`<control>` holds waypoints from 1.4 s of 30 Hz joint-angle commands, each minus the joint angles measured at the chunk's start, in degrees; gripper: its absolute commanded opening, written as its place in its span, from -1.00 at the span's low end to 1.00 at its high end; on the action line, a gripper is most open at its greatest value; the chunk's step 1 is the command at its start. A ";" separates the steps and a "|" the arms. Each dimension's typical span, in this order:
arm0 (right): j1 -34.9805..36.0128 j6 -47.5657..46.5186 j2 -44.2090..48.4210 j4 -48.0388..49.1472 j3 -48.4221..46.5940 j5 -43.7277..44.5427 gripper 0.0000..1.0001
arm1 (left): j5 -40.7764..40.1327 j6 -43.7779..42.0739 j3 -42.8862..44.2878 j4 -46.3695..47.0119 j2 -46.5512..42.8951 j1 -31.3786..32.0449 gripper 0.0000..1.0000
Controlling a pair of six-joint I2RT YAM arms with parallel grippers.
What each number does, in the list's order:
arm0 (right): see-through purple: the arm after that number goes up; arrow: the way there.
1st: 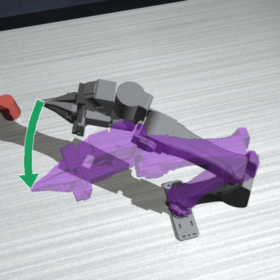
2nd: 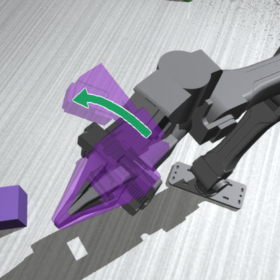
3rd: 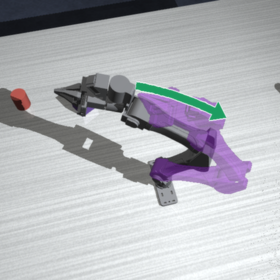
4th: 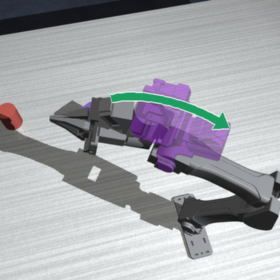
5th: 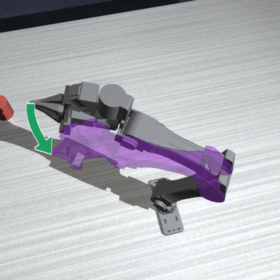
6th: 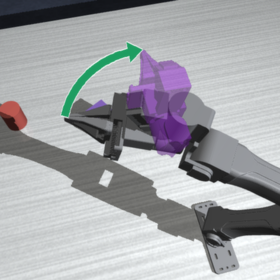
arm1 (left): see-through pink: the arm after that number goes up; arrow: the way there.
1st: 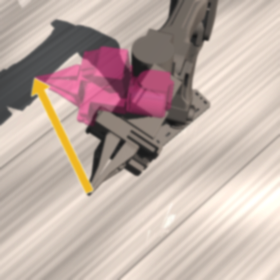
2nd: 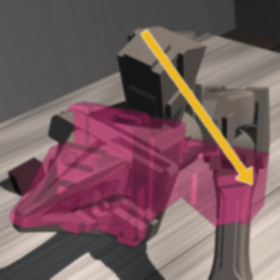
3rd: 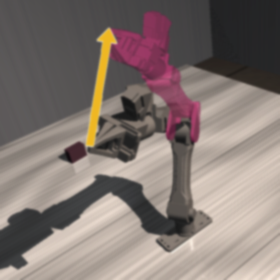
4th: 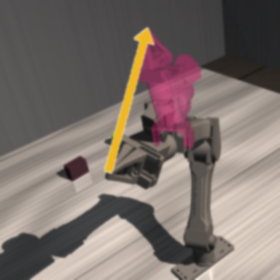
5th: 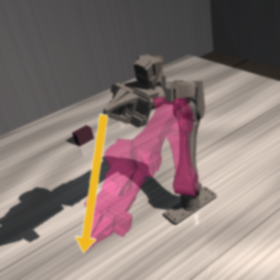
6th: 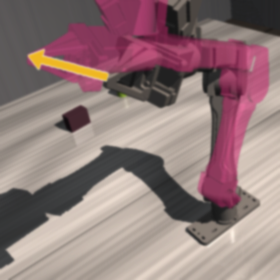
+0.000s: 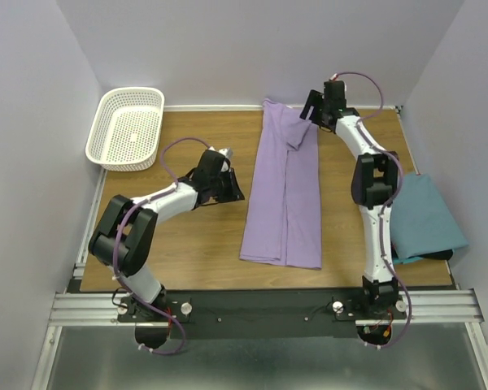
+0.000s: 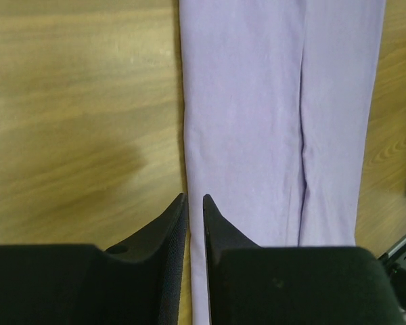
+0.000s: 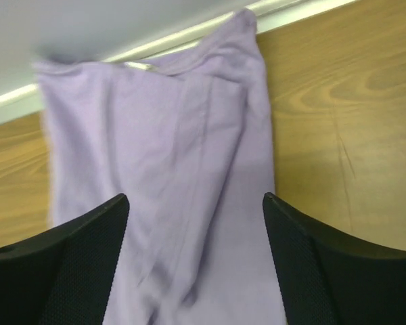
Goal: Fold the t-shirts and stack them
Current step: Fold the tshirt
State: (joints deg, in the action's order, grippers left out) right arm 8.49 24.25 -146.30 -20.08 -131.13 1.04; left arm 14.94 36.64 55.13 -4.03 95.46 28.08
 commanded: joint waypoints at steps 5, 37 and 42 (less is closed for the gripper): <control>4.33 7.39 34.64 0.39 34.50 -1.66 0.56 | -0.96 -0.70 -3.63 -7.12 -10.02 2.16 -0.56; 44.41 23.29 67.20 -13.59 85.87 13.46 -0.49 | -10.81 -10.54 -5.65 -10.38 -26.29 2.69 -0.56; 45.74 24.00 67.11 -14.55 86.92 14.25 -0.49 | -10.81 -10.89 -5.39 -10.65 -26.20 2.69 -0.56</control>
State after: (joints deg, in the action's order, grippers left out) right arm 53.32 46.15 -79.35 -32.64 -45.41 12.14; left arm 5.56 27.20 49.69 -15.16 70.37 30.50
